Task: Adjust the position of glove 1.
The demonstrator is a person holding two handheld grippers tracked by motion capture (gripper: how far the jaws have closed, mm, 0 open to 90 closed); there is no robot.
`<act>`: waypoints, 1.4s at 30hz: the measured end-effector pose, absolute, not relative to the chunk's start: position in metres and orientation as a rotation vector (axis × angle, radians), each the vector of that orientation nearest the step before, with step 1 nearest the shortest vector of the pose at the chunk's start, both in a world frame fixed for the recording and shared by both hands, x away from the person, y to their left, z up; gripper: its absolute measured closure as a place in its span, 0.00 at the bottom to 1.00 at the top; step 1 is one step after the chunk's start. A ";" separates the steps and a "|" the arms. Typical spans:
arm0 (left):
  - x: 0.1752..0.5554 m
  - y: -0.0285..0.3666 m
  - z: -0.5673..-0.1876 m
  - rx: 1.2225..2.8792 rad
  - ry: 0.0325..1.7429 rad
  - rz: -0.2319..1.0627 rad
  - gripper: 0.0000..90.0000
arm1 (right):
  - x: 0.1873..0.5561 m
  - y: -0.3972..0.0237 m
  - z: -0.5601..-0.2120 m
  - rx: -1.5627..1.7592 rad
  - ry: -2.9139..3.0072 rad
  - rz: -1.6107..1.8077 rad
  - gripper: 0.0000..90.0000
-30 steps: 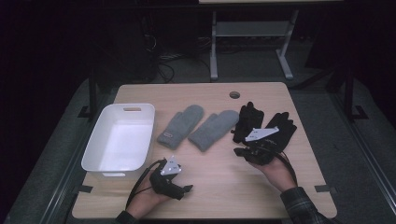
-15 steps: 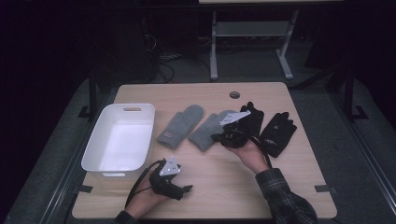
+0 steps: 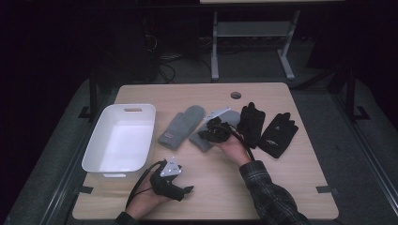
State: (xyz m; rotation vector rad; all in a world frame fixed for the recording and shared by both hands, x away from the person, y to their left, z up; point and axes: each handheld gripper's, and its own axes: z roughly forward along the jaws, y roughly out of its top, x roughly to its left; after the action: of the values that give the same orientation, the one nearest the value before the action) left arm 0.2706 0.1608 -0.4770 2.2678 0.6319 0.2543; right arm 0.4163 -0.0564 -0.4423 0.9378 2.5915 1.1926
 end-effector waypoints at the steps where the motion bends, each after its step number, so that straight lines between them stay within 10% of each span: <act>1: 0.271 0.161 -0.477 2.268 0.631 0.255 0.14 | 0.417 -0.056 -0.445 0.946 2.599 1.181 1.00; 24: 0.271 0.161 -0.477 2.270 0.631 0.255 0.14 | 0.388 -0.063 -0.447 0.832 2.692 1.167 1.00; 42: 0.270 0.161 -0.477 2.266 0.633 0.253 0.14 | 0.440 -0.083 -0.457 0.977 2.636 1.089 1.00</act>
State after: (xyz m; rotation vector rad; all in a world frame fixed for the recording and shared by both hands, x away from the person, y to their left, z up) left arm 0.2703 0.1609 -0.4771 2.2658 0.6335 0.2528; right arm 0.4401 -0.0834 -0.4571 0.9774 2.6365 1.0888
